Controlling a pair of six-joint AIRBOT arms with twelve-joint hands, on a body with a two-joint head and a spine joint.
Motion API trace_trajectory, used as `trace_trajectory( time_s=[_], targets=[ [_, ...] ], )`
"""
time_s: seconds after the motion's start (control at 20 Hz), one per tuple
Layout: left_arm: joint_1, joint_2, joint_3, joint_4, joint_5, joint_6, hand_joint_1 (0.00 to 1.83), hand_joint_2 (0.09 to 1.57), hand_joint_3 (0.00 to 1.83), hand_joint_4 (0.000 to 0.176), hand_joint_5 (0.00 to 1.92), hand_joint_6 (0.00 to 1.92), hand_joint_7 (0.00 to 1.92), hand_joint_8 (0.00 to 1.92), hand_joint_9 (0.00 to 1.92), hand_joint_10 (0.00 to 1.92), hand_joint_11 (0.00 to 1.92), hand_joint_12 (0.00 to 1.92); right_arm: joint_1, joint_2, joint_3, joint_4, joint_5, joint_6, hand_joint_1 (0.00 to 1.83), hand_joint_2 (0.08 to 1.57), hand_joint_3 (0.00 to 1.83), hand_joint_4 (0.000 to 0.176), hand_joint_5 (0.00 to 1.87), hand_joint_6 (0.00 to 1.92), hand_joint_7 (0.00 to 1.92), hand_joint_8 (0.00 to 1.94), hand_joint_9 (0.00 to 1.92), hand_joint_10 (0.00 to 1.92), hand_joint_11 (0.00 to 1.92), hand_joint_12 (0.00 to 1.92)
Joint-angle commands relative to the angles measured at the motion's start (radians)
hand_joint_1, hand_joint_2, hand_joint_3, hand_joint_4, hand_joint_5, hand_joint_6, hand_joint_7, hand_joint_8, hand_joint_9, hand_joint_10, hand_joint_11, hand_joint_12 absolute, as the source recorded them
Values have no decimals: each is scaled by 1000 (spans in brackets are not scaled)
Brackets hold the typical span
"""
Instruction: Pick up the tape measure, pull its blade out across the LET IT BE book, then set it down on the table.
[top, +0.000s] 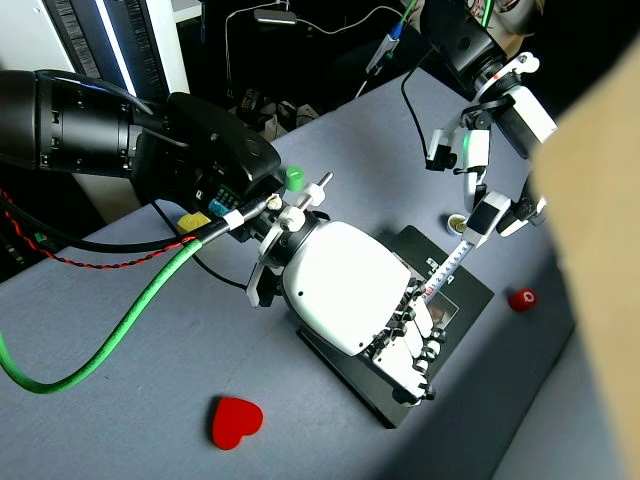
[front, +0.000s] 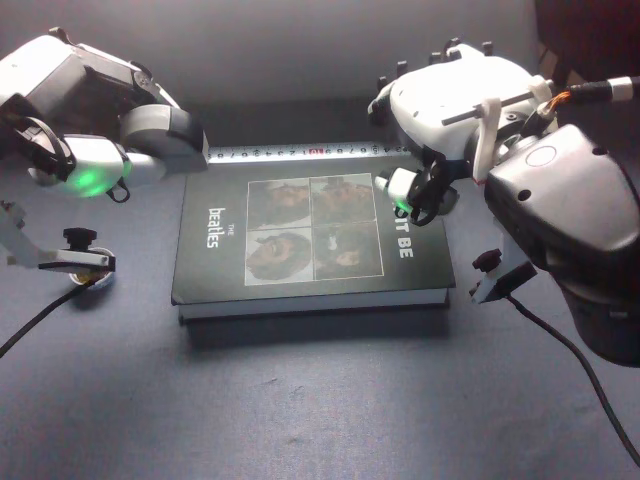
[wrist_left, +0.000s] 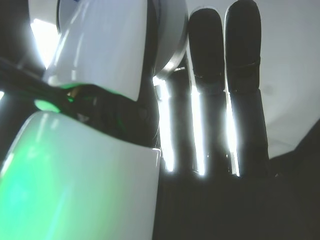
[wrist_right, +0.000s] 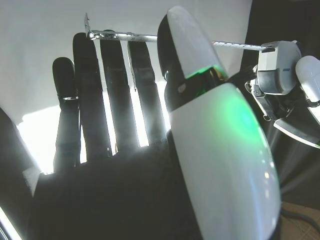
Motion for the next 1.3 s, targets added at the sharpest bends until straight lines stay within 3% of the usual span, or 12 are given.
trace_trajectory(
  time_s=[0.0, 0.65, 0.8, 0.85, 0.9, 0.95, 1.0, 1.1, 1.15, 1.2, 1.25],
  targets=[
    [-9, 8, 3, 25, -122, -11, 1390, 1058, 0, 0, 1095, 649, 1171, 772, 931, 1106, 839, 986, 14, 3, 3, -79, 45, 5, 907, 1213, 1, 0, 584, 7, 665, 5, 641, 11, 122, 1159],
    [-7, 9, -1, 9, -122, -11, 1390, 1063, 0, 0, 1057, 680, 1164, 800, 932, 1110, 835, 991, 20, 3, 7, -92, 45, 13, 896, 1217, 2, 0, 595, 7, 671, 4, 641, 7, 135, 1164],
    [-7, 9, -2, 9, -122, -11, 1390, 1064, 0, 0, 1057, 679, 1163, 802, 932, 1112, 836, 991, 20, 3, 7, -92, 45, 13, 898, 1221, 3, 0, 597, 7, 683, 8, 659, 14, 158, 1177],
    [-7, 9, -2, 7, -122, -11, 1390, 1063, 0, 0, 1063, 677, 1157, 804, 934, 1114, 837, 991, 20, 3, 7, -92, 45, 13, 911, 1226, 1, 0, 647, 13, 764, 19, 736, 35, 250, 1228],
    [-7, 9, -1, 7, -122, -11, 1390, 1063, 0, 0, 1074, 669, 1151, 810, 932, 1116, 837, 992, 20, 3, 7, -92, 45, 13, 1028, 1238, 0, 0, 725, 1060, 926, 54, 917, 118, 437, 1289],
    [-7, 9, -1, 7, -122, -11, 1390, 1063, 0, 0, 1081, 660, 1148, 815, 931, 1118, 836, 993, 19, 3, 7, -92, 45, 13, 1139, 1226, 6, 0, 667, 1359, 904, 934, 981, 162, 515, 1324],
    [-7, 9, -1, 7, -122, -11, 1390, 1063, 0, 0, 1082, 648, 1146, 822, 930, 1121, 835, 994, 19, 3, 7, -92, 45, 14, 1157, 1223, 9, 0, 687, 1417, 866, 1174, 942, 498, 583, 1403],
    [-7, 9, -1, 7, -122, -11, 1390, 1063, 0, 0, 1082, 643, 1146, 823, 930, 1122, 836, 995, 17, 3, 7, -92, 44, 16, 1173, 1201, 4, 0, 739, 1336, 907, 1141, 881, 795, 649, 1444],
    [-7, 9, -1, 7, -122, -11, 1390, 1063, 0, 0, 1082, 643, 1146, 823, 930, 1122, 836, 995, 16, 3, 7, -92, 44, 16, 1173, 1201, 4, 0, 739, 1336, 907, 1141, 881, 795, 649, 1444],
    [-8, 9, -1, 7, -123, -11, 1390, 1064, 0, 0, 1081, 634, 1144, 828, 929, 1126, 836, 994, 16, 3, 7, -92, 44, 17, 1317, 1174, 9, 0, 744, 1260, 938, 1041, 828, 1282, 691, 1451],
    [-9, 9, -1, 7, -123, -11, 1390, 1064, 0, 0, 1081, 634, 1144, 828, 929, 1126, 836, 994, 16, 3, 7, -92, 44, 18, 1317, 1174, 9, 0, 744, 1260, 938, 1041, 828, 1282, 691, 1451]
  ],
)
